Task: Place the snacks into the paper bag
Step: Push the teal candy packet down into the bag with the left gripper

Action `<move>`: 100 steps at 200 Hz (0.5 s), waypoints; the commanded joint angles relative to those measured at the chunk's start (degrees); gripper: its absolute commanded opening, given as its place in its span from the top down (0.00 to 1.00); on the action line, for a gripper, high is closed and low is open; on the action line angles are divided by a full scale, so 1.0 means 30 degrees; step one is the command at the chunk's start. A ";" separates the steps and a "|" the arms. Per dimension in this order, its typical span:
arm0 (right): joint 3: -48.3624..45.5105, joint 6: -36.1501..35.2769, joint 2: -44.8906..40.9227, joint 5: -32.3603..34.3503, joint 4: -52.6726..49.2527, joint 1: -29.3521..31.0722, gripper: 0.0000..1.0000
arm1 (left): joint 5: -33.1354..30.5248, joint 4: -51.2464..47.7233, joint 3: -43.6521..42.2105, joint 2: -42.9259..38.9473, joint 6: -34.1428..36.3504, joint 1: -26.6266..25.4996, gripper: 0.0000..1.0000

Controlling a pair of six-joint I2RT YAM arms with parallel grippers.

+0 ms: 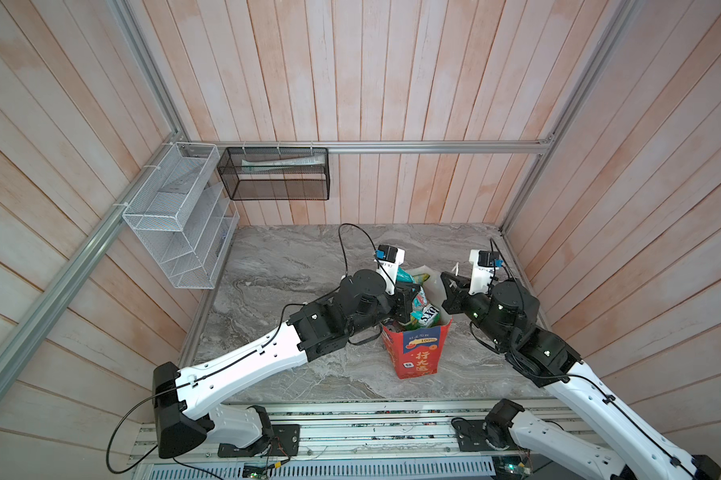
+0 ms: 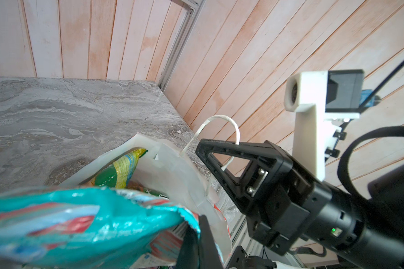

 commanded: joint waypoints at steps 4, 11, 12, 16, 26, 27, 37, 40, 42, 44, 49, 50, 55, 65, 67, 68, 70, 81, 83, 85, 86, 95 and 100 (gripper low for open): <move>-0.0135 -0.0113 -0.0046 -0.0027 0.0723 0.0101 1.00 | -0.0694 -0.0279 0.0735 0.0217 0.0509 -0.0016 1.00; -0.0128 -0.0113 -0.0064 -0.0025 0.0747 0.0102 1.00 | -0.0706 -0.0303 0.0768 0.0292 0.0537 -0.0016 1.00; -0.0110 -0.0113 -0.0070 -0.0028 0.0762 0.0102 1.00 | -0.0715 -0.0312 0.0768 0.0293 0.0538 -0.0016 1.00; -0.0127 -0.0113 -0.0082 -0.0029 0.0752 0.0110 1.00 | -0.0723 -0.0303 0.0776 0.0343 0.0531 -0.0016 1.00; -0.0161 -0.0082 -0.0125 -0.0020 0.0764 0.0105 1.00 | -0.0745 -0.0295 0.0777 0.0408 0.0568 -0.0016 1.00; -0.0171 -0.0083 -0.0115 -0.0011 0.0770 0.0118 1.00 | -0.0735 -0.0308 0.0773 0.0409 0.0568 -0.0016 1.00; -0.0152 -0.0069 -0.0134 -0.0029 0.0765 0.0132 1.00 | -0.0824 -0.0314 0.0827 0.0535 0.0624 -0.0016 1.00; -0.0170 -0.0071 -0.0167 -0.0034 0.0775 0.0132 1.00 | -0.0839 -0.0321 0.0831 0.0555 0.0648 -0.0016 1.00; -0.0156 -0.0073 -0.0164 -0.0010 0.0776 0.0132 1.00 | -0.0899 -0.0358 0.0865 0.0594 0.0676 -0.0016 1.00; -0.0152 -0.0067 -0.0163 -0.0004 0.0769 0.0132 1.00 | -0.0921 -0.0397 0.0880 0.0625 0.0684 -0.0016 1.00; -0.0166 -0.0071 -0.0185 -0.0039 0.0773 0.0132 1.00 | -0.0992 -0.0472 0.0962 0.0721 0.0710 -0.0016 1.00; -0.0159 -0.0077 -0.0189 -0.0035 0.0775 0.0132 1.00 | -0.1019 -0.0485 0.0983 0.0742 0.0727 -0.0016 1.00; -0.0183 -0.0072 -0.0192 -0.0007 0.0760 0.0117 1.00 | -0.1095 -0.0564 0.1031 0.0815 0.0794 -0.0016 1.00; -0.0181 -0.0082 -0.0192 -0.0030 0.0769 0.0146 1.00 | -0.1162 -0.0714 0.1156 0.0987 0.0845 -0.0023 1.00; -0.0181 -0.0076 -0.0214 -0.0031 0.0774 0.0135 1.00 | -0.1163 -0.0742 0.1195 0.1017 0.0872 -0.0018 1.00; -0.0181 -0.0080 -0.0232 -0.0031 0.0775 0.0133 1.00 | -0.1163 -0.0752 0.1187 0.1022 0.0866 -0.0017 1.00; -0.0181 -0.0083 -0.0239 -0.0031 0.0776 0.0147 1.00 | -0.1141 -0.0737 0.1217 0.1033 0.0877 -0.0016 1.00; -0.0204 -0.0068 -0.0245 -0.0046 0.0798 0.0165 1.00 | -0.1134 -0.0845 0.1302 0.1158 0.0912 -0.0016 1.00; -0.0186 -0.0073 -0.0235 -0.0057 0.0796 0.0176 1.00 | -0.1134 -0.0826 0.1319 0.1191 0.0918 -0.0016 1.00; -0.0167 -0.0081 -0.0225 -0.0052 0.0781 0.0172 1.00 | -0.1148 -0.0843 0.1324 0.1200 0.0905 -0.0016 1.00; -0.0159 -0.0068 -0.0223 -0.0056 0.0779 0.0166 1.00 | -0.1141 -0.0832 0.1324 0.1201 0.0912 -0.0016 1.00; -0.0181 -0.0084 -0.0238 -0.0061 0.0803 0.0183 1.00 | -0.1119 -0.0841 0.1325 0.1258 0.0977 -0.0016 1.00; -0.0184 -0.0083 -0.0229 -0.0062 0.0791 0.0208 1.00 | -0.1176 -0.0871 0.1340 0.1311 0.1031 -0.0016 1.00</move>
